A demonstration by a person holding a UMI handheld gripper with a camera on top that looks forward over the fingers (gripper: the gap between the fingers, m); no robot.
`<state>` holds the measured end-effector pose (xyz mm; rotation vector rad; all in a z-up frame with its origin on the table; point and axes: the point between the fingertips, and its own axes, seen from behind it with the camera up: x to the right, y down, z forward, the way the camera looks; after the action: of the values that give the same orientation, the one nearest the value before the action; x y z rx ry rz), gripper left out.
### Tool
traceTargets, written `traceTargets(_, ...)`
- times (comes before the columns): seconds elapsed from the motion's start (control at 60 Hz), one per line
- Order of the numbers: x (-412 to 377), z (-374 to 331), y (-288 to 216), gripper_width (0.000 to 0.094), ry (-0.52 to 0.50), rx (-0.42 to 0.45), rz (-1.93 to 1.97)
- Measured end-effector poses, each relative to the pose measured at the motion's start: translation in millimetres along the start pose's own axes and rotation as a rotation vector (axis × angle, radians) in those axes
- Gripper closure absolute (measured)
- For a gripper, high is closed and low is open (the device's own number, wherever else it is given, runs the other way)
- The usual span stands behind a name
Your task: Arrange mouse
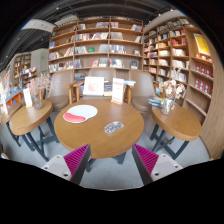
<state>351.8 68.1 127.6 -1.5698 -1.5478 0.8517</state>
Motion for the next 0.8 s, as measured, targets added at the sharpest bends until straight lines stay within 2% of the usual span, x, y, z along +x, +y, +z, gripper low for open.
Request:
traceTargets(0.15, -10, 36, 9, 0.0077, -0.017, -0.015, 0.01)
traceTargets(0.317, -7, 75, 9, 0.0079, 0.007, 0.006, 0.001)
traceTargets(0.567, -17, 141, 8, 0.0078, -0.014, 0.012, 0.018)
traceTargets(0.8, -23, 198, 18, 0.0079, 0.0, -0.027, 0.002)
